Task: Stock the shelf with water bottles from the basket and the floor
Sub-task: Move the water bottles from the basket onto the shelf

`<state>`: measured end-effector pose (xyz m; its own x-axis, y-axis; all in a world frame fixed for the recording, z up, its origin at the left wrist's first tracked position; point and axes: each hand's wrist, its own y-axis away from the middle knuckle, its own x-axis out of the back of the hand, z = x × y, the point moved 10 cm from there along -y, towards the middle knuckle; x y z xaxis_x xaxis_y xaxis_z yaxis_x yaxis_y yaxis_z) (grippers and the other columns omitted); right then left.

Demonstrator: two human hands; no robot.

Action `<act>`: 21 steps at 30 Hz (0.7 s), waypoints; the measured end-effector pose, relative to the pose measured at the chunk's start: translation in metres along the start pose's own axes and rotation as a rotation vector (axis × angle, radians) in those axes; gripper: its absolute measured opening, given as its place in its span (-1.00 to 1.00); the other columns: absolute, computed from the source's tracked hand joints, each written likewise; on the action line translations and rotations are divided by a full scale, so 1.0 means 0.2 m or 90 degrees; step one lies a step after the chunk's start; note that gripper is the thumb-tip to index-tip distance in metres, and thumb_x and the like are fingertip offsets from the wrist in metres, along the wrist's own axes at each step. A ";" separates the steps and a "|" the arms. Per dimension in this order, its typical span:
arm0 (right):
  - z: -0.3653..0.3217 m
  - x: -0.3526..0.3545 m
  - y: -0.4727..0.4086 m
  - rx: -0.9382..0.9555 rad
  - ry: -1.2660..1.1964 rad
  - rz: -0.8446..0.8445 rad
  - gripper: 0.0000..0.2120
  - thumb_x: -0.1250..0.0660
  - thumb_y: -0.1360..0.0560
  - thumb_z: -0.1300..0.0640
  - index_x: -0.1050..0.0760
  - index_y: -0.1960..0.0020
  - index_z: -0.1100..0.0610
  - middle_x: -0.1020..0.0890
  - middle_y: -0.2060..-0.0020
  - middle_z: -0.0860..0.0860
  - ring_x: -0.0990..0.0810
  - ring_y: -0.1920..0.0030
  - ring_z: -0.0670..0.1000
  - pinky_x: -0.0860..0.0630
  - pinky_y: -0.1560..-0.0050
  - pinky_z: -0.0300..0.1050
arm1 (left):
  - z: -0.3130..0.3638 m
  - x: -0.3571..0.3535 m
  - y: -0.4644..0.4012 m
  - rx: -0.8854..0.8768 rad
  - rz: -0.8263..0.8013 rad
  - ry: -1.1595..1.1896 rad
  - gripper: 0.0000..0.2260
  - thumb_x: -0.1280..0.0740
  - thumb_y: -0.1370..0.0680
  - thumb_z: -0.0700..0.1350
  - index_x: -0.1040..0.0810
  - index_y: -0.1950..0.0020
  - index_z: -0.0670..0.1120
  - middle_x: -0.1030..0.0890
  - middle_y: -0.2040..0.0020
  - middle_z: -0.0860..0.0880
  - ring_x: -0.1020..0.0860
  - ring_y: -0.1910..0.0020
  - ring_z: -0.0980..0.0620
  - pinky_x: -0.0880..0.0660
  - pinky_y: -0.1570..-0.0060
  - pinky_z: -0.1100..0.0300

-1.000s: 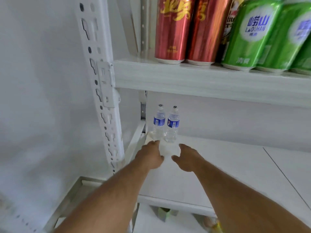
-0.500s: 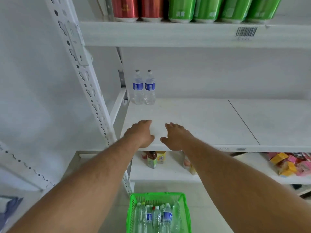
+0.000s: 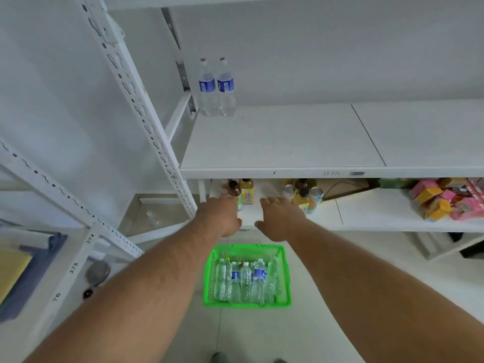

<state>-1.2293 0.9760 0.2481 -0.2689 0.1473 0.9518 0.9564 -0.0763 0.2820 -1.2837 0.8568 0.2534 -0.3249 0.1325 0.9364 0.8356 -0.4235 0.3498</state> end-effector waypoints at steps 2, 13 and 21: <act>-0.03 -0.09 0.06 0.000 0.007 -0.013 -0.42 -0.23 -0.57 -0.18 -0.29 -0.43 0.16 -0.43 -0.38 0.11 -0.34 -0.41 0.18 -0.37 -0.34 0.12 | -0.02 -0.11 0.04 0.004 -0.035 -0.026 -0.40 -0.29 -0.50 0.13 -0.23 -0.52 0.08 -0.38 -0.46 -0.01 -0.42 -0.35 -0.12 -0.41 -0.19 -0.04; -0.16 -0.66 0.22 -0.085 0.000 -0.147 -0.48 -0.22 -0.56 -0.16 -0.33 -0.39 0.13 -0.46 -0.34 0.09 -0.41 -0.35 0.15 -0.39 -0.29 0.09 | -0.23 -0.73 0.21 -0.031 -0.169 -0.027 -0.48 -0.24 -0.55 0.05 -0.26 -0.51 0.01 -0.38 -0.46 -0.05 -0.40 -0.37 -0.13 -0.39 -0.27 -0.04; -0.11 -1.04 0.19 -0.097 -0.032 -0.245 -0.44 -0.17 -0.60 -0.16 -0.25 -0.46 0.14 -0.40 -0.40 0.10 -0.38 -0.38 0.16 -0.39 -0.32 0.08 | -0.26 -1.09 0.12 -0.012 -0.249 0.017 -0.44 -0.25 -0.52 0.10 -0.25 -0.51 0.07 -0.41 -0.43 0.00 -0.41 -0.35 -0.11 -0.40 -0.24 -0.02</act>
<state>-1.1398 0.9206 0.0632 -0.5944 0.2408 0.7673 0.7580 -0.1511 0.6345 -1.2163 0.7720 0.0560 -0.6293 0.2641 0.7309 0.6376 -0.3623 0.6799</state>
